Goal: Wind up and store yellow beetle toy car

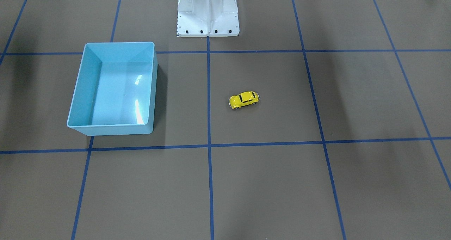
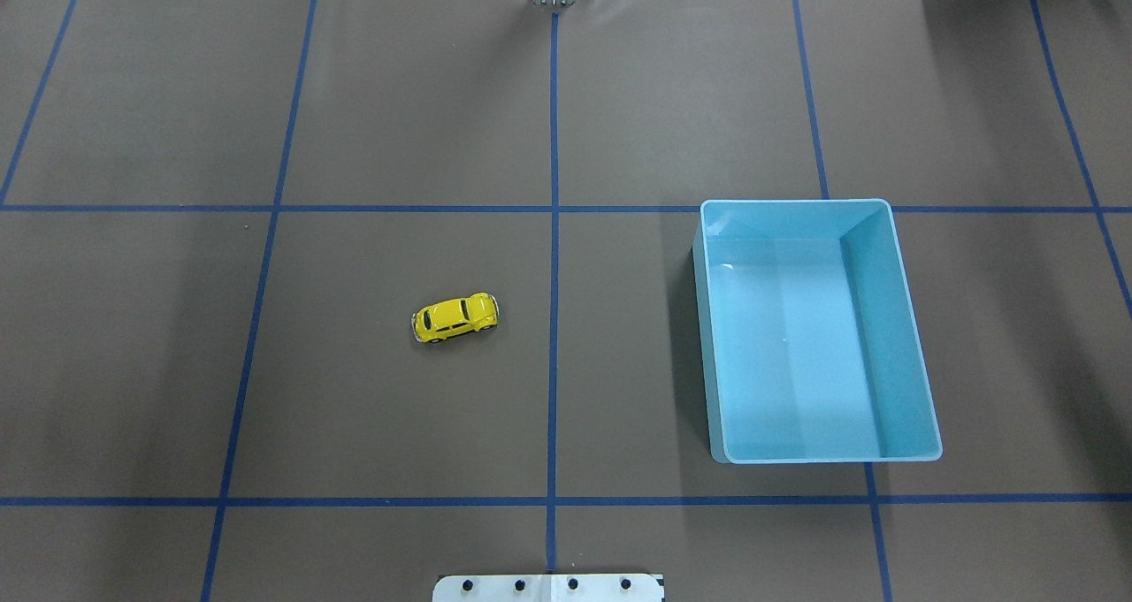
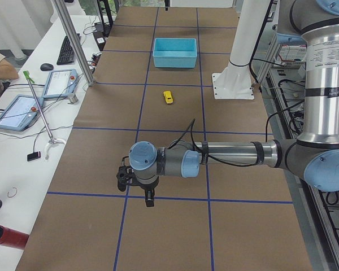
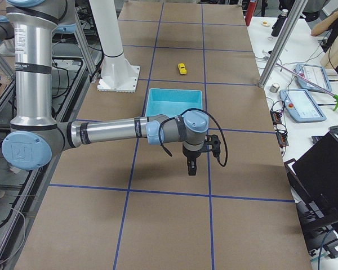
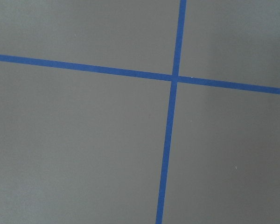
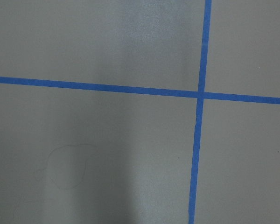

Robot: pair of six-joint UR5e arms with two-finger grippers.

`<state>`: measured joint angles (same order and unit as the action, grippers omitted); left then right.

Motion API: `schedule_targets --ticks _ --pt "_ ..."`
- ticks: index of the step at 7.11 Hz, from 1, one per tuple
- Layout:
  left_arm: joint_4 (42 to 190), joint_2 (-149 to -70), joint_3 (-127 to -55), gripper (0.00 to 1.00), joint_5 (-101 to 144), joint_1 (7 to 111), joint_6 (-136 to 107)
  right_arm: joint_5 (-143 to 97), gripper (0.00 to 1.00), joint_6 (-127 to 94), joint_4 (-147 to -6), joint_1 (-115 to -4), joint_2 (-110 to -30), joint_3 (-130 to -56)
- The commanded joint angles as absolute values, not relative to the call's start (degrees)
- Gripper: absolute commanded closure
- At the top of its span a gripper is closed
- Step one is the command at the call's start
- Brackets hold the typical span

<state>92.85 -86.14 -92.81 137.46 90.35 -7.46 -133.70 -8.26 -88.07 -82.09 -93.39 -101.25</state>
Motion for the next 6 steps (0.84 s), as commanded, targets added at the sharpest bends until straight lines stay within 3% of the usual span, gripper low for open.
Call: schedule_targets --ticks 1,4,6 --pt "92.8 -86.0 -92.8 0.0 137.4 90.4 -7.4 -133.7 0.0 -8.3 -88.1 -82.1 -93.4 -101.2" --pt "93.2 -86.0 -92.8 0.0 137.5 90.4 -6.8 -133.7 0.0 -8.3 -88.1 -82.1 -93.5 -101.2" --pt "92.9 -86.0 -98.0 0.0 137.6 86.5 -6.9 -133.7 0.0 -8.3 -88.1 -82.1 -93.4 -101.3"
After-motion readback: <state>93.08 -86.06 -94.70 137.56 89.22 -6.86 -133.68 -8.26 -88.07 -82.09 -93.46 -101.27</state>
